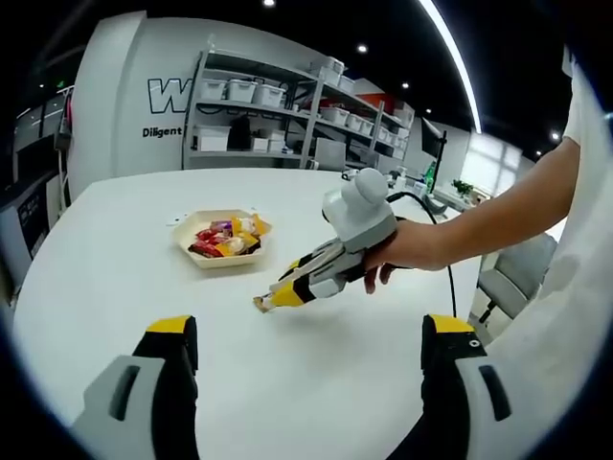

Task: Place the target food into the container with the food tongs after gripping and lifting it, then release it inside without dropping or visibly crushing the food.

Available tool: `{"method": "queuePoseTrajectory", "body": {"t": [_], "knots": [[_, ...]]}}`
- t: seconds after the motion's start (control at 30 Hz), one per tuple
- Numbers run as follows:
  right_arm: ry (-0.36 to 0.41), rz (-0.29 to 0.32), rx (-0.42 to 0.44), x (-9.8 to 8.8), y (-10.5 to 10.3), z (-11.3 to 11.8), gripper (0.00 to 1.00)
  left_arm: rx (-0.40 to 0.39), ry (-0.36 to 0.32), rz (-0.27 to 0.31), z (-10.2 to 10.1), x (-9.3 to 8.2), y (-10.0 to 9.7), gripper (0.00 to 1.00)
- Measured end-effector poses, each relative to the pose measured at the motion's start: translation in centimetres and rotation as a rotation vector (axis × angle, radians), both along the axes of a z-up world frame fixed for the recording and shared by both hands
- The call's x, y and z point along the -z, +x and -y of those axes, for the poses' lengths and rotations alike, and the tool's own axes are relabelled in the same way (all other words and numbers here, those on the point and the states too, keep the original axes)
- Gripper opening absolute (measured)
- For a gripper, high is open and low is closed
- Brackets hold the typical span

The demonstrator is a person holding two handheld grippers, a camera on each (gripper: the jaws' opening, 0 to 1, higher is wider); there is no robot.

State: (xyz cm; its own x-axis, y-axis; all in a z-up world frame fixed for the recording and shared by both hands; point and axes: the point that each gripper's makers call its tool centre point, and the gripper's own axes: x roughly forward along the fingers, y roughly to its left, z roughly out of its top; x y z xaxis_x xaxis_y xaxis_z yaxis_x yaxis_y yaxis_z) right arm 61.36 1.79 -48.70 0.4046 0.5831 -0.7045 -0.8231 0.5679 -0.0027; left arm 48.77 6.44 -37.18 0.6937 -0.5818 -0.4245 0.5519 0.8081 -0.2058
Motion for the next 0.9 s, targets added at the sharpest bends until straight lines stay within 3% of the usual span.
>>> {"method": "queuePoseTrajectory", "body": {"t": [0.03, 0.07, 0.1, 0.17, 0.2, 0.27, 0.3, 0.57, 0.77, 0.9], "knots": [[-0.044, 0.036, -0.047, 0.1, -0.2, 0.0, 0.22, -0.001, 0.000, -0.001, 0.0, 0.0, 0.0, 0.94], [-0.036, 0.028, -0.038, 0.0, -0.5, -0.3, 0.21, -0.001, 0.000, 0.000, 0.0, 0.0, 0.0, 0.94], [-0.012, -0.018, 0.023, 0.0, -0.5, -0.1, 0.21, -0.002, -0.001, 0.001, 0.0, 0.0, 0.1, 0.94], [-0.011, -0.003, 0.006, -0.1, -0.3, 0.0, 0.21, -0.005, -0.004, 0.005, 0.0, -0.1, 0.2, 0.94], [0.020, -0.043, 0.053, -0.3, -0.4, -0.1, 0.21, -0.005, -0.006, 0.007, 0.0, -0.2, 0.2, 0.94], [0.030, -0.051, 0.055, -0.4, -0.2, 0.0, 0.21, -0.004, -0.004, 0.007, 0.0, -0.2, 0.2, 0.93], [0.065, -0.092, 0.104, -0.5, -0.1, 0.1, 0.21, -0.004, -0.001, 0.008, 0.0, -0.2, 0.1, 0.93], [0.119, -0.127, 0.139, -0.8, 0.4, 0.5, 0.21, -0.011, -0.001, 0.008, -0.4, -0.3, 0.1, 0.93], [0.142, -0.108, 0.106, -1.5, -0.3, 0.3, 0.23, -0.005, -0.003, 0.011, -0.1, -0.4, 0.1, 0.93], [0.093, -0.099, 0.058, -1.3, -0.7, 0.3, 0.22, -0.004, -0.005, 0.014, -0.1, -0.4, 0.0, 0.93]]}}
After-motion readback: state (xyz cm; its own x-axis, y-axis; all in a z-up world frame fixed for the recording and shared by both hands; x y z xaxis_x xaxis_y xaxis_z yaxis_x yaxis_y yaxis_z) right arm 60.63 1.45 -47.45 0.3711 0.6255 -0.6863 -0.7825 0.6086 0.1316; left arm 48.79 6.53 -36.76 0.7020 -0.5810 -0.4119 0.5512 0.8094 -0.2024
